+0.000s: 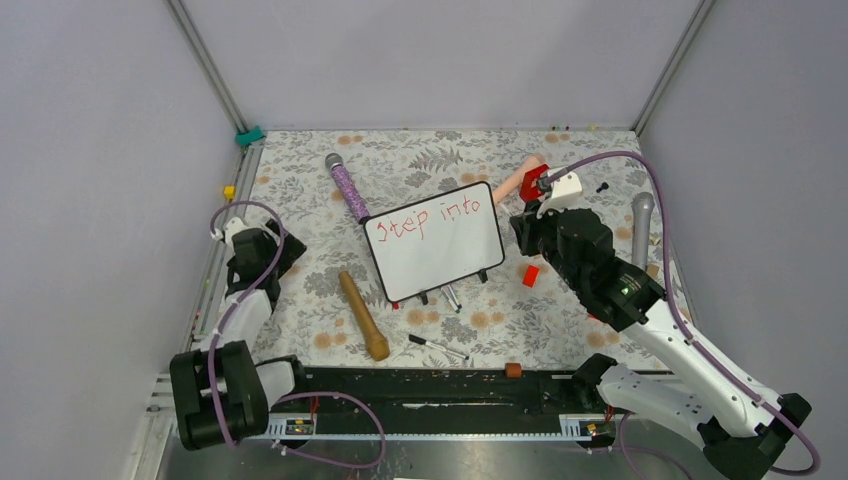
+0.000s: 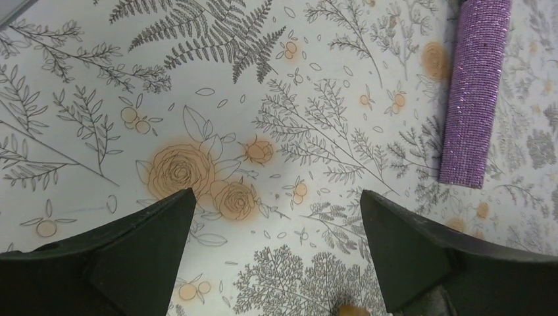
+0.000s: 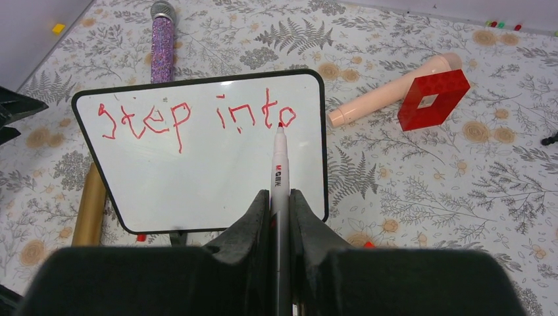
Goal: Write a sentence on the whiteboard
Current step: Adjust the whiteboard on the whiteboard stand.
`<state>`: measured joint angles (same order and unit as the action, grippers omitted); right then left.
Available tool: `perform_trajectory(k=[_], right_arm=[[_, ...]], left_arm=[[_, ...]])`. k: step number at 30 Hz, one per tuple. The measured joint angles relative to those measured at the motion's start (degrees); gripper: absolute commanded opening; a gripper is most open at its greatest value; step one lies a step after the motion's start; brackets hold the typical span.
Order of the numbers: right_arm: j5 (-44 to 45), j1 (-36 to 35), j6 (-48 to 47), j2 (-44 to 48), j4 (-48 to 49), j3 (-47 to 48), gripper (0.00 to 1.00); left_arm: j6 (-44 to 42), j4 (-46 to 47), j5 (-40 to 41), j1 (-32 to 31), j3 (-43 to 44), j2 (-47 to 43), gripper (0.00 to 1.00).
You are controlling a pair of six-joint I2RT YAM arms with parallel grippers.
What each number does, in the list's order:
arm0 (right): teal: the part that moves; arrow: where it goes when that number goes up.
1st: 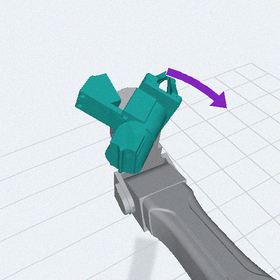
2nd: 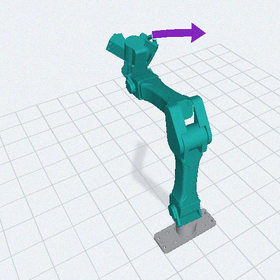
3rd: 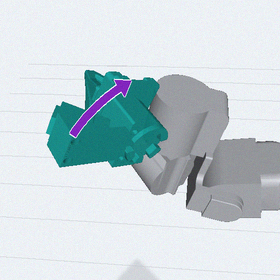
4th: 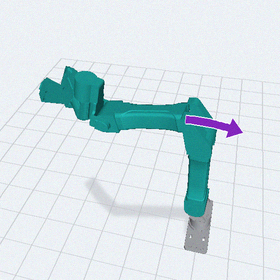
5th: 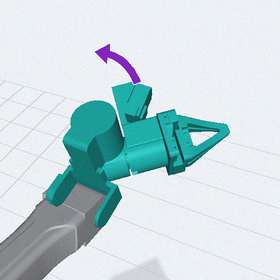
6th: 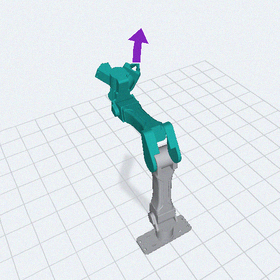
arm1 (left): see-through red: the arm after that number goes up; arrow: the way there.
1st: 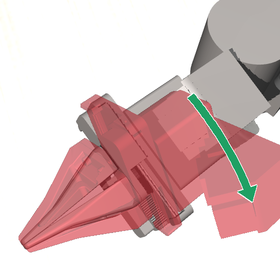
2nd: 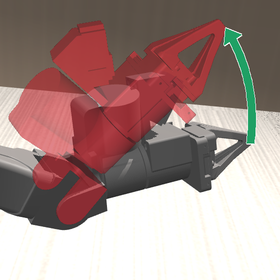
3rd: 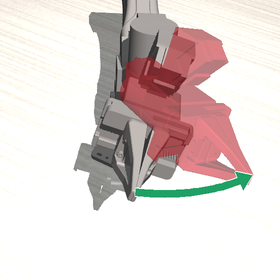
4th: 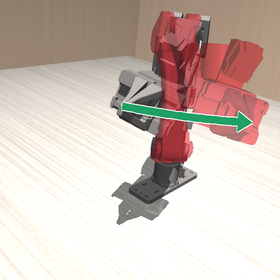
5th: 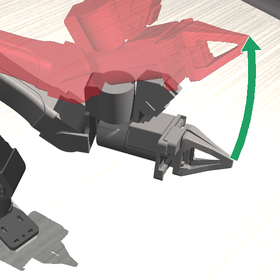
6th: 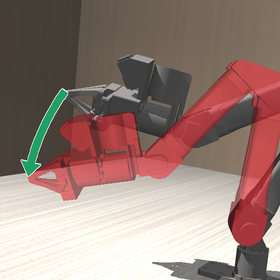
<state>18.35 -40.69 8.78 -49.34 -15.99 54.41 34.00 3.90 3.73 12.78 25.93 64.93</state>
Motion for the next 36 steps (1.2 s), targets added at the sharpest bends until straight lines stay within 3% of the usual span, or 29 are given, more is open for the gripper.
perform_trajectory(k=[2,10,12,15,24,29,31,34,36], right_arm=[[0.0,0.0,0.0,0.0,-0.4,0.0,0.0],[0.1,0.0,0.0,-1.4,-1.0,0.0,0.0],[0.1,0.0,0.0,-1.9,-1.0,0.0,0.0],[0.0,0.0,0.0,-2.4,-1.0,0.0,0.0],[-0.5,0.0,0.1,-2.0,-2.2,0.0,0.0],[-3.0,0.0,1.0,-1.6,-2.2,0.0,0.0],[-4.3,0.0,1.4,-1.8,-2.2,0.0,0.0],[-5.8,0.0,1.8,-3.3,-2.8,0.5,0.0],[-6.0,0.0,2.6,-5.8,-4.9,2.1,0.0]], left_arm=[[-0.3,-0.4,-0.2,0.5,-1.6,-2.6,0.99],[2.2,4.0,0.1,1.7,-17.9,-32.9,0.99],[3.3,3.9,0.1,2.0,-19.9,-35.8,0.99],[3.6,7.2,-2.8,2.2,-20.0,-31.6,0.99],[6.0,29.9,-28.6,1.9,-21.8,-8.7,0.99],[7.0,36.7,-37.2,0.5,-20.6,-1.3,0.97],[6.9,37.0,-38.6,-0.8,-19.1,0.3,0.92],[6.4,38.3,-41.0,-4.7,-16.3,3.3,0.73],[5.8,40.5,-43.3,-7.7,-14.7,5.8,0.67]])
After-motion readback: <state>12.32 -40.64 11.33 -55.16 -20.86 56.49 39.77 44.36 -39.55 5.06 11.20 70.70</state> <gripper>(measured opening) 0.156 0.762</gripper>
